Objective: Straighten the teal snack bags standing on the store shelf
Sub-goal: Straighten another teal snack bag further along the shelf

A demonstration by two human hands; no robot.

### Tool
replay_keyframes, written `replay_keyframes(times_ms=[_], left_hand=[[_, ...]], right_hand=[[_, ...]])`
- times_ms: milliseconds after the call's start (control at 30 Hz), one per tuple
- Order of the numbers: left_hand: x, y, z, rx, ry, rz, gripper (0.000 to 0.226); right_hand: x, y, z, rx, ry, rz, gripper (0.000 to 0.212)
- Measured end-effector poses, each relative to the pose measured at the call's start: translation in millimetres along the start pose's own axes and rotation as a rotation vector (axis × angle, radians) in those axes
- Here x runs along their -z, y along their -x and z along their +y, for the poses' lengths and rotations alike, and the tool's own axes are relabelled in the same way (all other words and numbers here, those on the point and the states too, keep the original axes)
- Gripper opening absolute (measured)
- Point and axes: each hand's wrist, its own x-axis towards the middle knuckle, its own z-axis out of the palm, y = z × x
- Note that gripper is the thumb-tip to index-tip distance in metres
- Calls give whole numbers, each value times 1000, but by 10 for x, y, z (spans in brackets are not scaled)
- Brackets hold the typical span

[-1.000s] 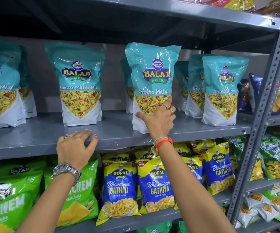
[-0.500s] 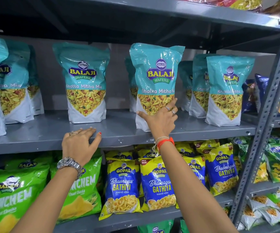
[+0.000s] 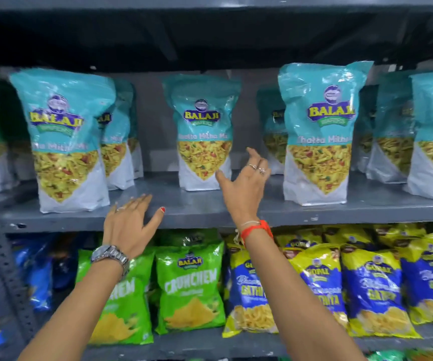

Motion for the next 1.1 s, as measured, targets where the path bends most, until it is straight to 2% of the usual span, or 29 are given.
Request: replay_keyframes(times_ms=[167,233,333,600,1100], left_hand=[[47,-10,-292,-91,35,39,65],[42,-90,-342,-94,56,31,64],[-41,-179,-430,-106,20,-19,71],[-123,-162,-440,-113,78,24,56],[-133,-151,-422,-117,51,64,58]], right_hand=[[-644,-226,-212,-252,74,-271,114],[-813,-306,-224,-353,68,-325,127],[-1051,-363,-210,-395,128,-355,142],[-1115,-357,-276,-377,227,-290,150],[-857,-158,-408,-388,205,-285,142]])
